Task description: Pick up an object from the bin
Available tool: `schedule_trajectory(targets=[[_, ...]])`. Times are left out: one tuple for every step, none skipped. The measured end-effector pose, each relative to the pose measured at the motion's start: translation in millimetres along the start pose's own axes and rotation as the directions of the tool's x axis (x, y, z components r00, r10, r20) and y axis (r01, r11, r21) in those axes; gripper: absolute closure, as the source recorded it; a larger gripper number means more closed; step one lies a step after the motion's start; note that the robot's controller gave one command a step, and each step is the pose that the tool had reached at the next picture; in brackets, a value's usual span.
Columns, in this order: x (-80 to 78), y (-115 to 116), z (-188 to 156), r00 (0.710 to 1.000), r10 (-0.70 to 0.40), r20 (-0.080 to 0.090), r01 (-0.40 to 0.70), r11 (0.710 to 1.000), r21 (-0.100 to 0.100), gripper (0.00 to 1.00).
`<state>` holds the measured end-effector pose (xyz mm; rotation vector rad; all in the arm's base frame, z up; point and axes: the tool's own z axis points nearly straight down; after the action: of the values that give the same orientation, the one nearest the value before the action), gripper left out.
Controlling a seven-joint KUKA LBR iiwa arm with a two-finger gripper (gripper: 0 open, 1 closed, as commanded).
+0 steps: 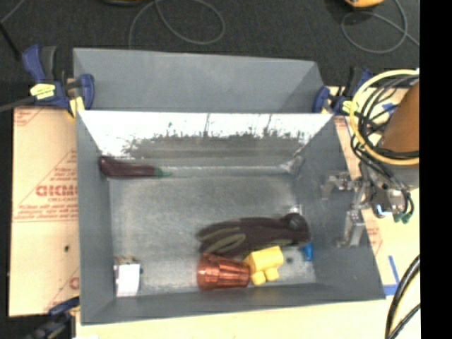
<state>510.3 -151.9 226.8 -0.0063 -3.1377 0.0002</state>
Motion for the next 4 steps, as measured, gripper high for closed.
schedule_trajectory(targets=[[-1.5,1,-4,1.000,-0.004,0.008,0.004,1.000,0.002,0.00],[-25.4,35,59,0.998,-0.069,0.012,0.069,0.998,0.003,0.00],[-39.5,77,67,0.989,-0.145,0.007,0.145,0.989,0.003,0.00],[-43.9,104,102,0.994,-0.104,0.016,0.104,0.995,0.005,0.00]])
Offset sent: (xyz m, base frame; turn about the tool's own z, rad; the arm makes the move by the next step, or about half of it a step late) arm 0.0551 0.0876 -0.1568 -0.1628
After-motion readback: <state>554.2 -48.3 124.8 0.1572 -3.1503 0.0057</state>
